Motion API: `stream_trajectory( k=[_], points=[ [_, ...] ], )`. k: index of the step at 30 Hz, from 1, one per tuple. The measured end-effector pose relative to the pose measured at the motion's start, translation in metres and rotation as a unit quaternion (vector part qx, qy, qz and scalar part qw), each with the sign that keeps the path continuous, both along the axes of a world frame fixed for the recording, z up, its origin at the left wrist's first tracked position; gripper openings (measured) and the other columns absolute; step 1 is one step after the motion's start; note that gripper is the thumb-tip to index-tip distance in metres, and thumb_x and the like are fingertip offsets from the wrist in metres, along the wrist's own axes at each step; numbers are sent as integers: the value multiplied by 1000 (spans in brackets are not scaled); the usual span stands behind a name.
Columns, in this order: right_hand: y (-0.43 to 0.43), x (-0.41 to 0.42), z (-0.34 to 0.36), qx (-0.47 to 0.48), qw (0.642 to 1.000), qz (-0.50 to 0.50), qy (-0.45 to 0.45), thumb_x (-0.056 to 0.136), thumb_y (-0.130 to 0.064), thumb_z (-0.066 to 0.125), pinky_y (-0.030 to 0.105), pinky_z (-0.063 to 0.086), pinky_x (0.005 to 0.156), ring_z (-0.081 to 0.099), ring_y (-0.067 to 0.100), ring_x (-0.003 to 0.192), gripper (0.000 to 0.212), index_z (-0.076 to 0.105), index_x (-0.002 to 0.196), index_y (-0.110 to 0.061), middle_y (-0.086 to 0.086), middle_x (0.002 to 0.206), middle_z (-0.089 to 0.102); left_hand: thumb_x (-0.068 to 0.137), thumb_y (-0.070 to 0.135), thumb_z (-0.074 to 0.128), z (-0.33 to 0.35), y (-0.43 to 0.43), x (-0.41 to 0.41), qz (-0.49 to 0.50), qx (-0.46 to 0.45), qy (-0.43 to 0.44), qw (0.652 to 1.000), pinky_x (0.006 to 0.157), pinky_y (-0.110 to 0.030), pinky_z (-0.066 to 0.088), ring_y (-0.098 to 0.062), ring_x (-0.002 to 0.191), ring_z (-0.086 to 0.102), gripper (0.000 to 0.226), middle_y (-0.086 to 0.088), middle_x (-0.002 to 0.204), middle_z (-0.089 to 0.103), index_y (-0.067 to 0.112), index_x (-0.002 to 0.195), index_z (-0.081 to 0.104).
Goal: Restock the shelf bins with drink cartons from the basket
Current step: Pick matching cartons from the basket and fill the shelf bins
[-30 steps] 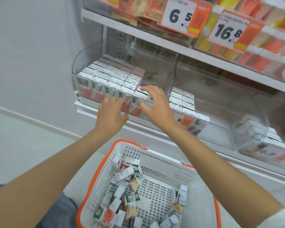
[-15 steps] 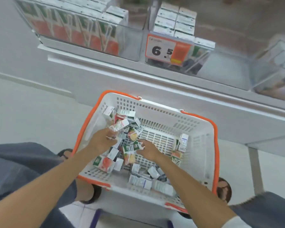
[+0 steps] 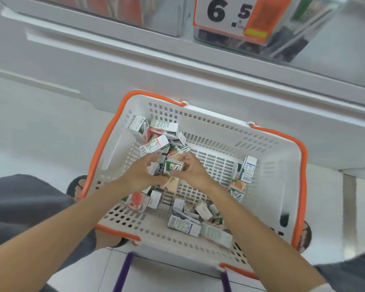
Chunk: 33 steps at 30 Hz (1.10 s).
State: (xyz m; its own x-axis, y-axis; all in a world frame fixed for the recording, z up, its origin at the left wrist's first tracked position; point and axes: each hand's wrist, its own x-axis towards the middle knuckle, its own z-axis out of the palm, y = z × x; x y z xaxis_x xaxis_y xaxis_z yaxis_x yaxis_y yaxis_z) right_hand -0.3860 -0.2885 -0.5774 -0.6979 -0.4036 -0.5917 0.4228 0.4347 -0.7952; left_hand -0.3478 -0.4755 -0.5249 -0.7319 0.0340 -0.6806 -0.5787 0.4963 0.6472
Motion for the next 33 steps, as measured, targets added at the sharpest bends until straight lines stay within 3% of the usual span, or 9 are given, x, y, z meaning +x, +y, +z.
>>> stream_trajectory(
  k=[4, 8, 12, 14, 19, 23, 27, 30, 33],
  points=[
    [10, -33, 16, -106, 991, -34, -72, 84, -41, 71, 31, 52, 93, 63, 15, 109, 28, 61, 106, -26, -3, 116, 68, 74, 19, 82, -3, 10, -5, 84, 148, -62, 983, 80, -29, 56, -12, 100, 67, 61, 7, 110, 69, 31, 128, 54],
    [16, -58, -22, 84, 992, -93, 9, 91, -35, 65, 29, 51, 82, 55, 21, 120, 48, 50, 134, -20, 4, 140, 50, 75, 8, 81, -6, 3, -7, 158, 111, -48, 980, 77, -38, 56, -24, 102, 65, 50, -4, 113, 66, 22, 115, 55],
    [-3, -60, -78, 215, 976, 11, 23, 88, -41, 68, 38, 45, 103, 47, 31, 129, 70, 40, 146, -13, 13, 148, 39, 77, 5, 78, -8, -10, -8, 205, 113, -38, 972, 65, -30, 57, -23, 99, 66, 53, -6, 115, 63, 22, 119, 51],
    [-14, -55, -92, 255, 965, -4, 62, 85, -45, 70, 35, 36, 111, 39, 30, 134, 73, 42, 143, -10, 13, 148, 34, 78, 6, 78, -11, -15, -8, 209, 98, -37, 972, 73, -37, 59, -26, 100, 66, 55, -6, 115, 64, 23, 122, 50],
    [-19, -50, -95, 221, 968, -106, 59, 75, -22, 81, 40, 51, 78, 58, 27, 97, 48, 40, 100, -19, 2, 101, 54, 83, 12, 74, -18, -19, -7, 212, 95, -31, 972, 83, -43, 57, -28, 98, 67, 50, -9, 107, 68, 22, 124, 46],
    [-7, -60, -88, 161, 971, -150, -94, 73, -20, 85, 34, 48, 91, 55, 29, 117, 79, 41, 137, -4, 10, 129, 53, 84, 10, 72, -19, -21, -8, 234, 105, -21, 966, 73, -35, 59, -16, 89, 69, 47, -2, 102, 68, 24, 119, 45],
    [14, -58, -70, 85, 959, -202, -179, 80, -8, 78, 26, 49, 69, 57, 17, 74, 52, 59, 127, 1, 5, 94, 63, 83, 5, 73, -12, -23, -12, 260, 139, -8, 955, 70, -36, 61, -18, 88, 71, 42, -8, 106, 66, 25, 109, 47],
    [17, -51, -52, 13, 950, -212, -231, 86, -14, 74, 30, 53, 88, 61, 22, 94, 28, 64, 111, -8, 9, 112, 59, 83, 4, 72, 0, -20, -12, 265, 146, 7, 953, 66, -33, 61, -20, 88, 70, 39, -14, 109, 64, 22, 107, 48],
    [-2, -44, -43, 17, 942, -243, -228, 86, -26, 74, 36, 53, 96, 63, 28, 107, 46, 53, 122, -7, 9, 124, 55, 84, 3, 71, 13, -16, -11, 280, 146, 16, 949, 70, -37, 61, -28, 97, 68, 42, -18, 114, 60, 18, 113, 46]
  ],
)
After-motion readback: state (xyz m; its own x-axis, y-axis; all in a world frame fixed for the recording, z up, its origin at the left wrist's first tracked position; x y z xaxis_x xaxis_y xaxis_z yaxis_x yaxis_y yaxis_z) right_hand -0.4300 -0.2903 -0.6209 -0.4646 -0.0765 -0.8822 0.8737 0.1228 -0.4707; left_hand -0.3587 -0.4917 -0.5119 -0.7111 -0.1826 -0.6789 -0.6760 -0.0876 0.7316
